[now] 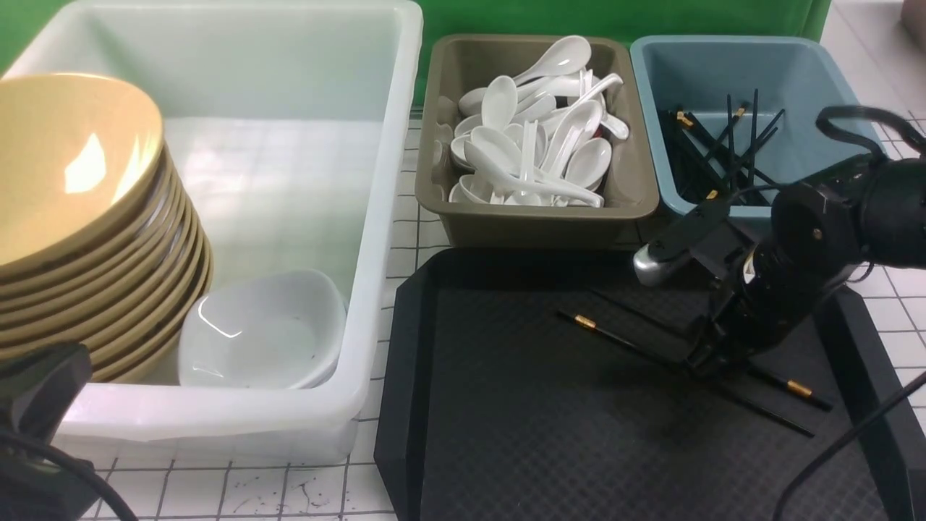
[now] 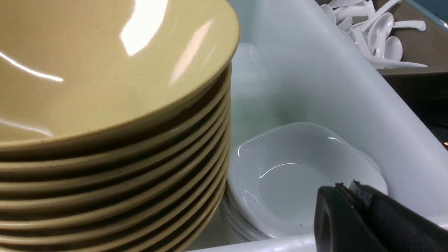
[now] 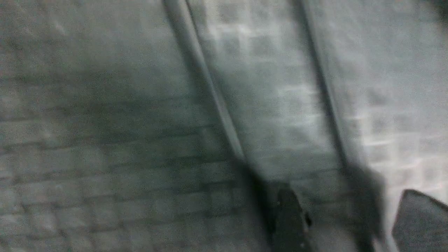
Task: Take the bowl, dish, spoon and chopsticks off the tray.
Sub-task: Use the right arm to grab a chopstick, then use the right arm to put a chopstick into the small storage box on the right
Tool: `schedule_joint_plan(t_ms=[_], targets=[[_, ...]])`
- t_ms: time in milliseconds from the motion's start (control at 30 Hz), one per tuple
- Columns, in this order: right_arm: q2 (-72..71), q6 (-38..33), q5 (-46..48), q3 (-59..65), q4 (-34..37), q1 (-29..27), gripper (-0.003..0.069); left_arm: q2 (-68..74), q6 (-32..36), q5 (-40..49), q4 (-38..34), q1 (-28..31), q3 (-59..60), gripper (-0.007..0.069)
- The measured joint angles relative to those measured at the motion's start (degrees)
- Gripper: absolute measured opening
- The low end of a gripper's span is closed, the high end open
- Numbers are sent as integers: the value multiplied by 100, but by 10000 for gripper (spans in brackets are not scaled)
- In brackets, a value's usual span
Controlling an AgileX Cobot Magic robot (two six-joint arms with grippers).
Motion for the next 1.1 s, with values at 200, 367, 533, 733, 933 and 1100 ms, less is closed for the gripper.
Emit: schedule_joint_plan(t_ms=[200,367,533,733,933,1100], targets=[[21,-161,73,-18,475,0,369,0,6,-28,0,0,0,-12],[28,-256,142,-18,660,0,141,0,68,-48,0,0,0,-12],[-107,-267,407,11,661,0,74,0,114,-62,0,0,0,-12],[-1350,-272,564,50,656,0,74,0,114,-86,0,0,0,-12],[-2368,-221,-1906,3,540,-249,74,0,114,-128,0,0,0,-12],[-1424,410,-2824,-695,486,-798,74,0,114,-128,0,0,7,-12]])
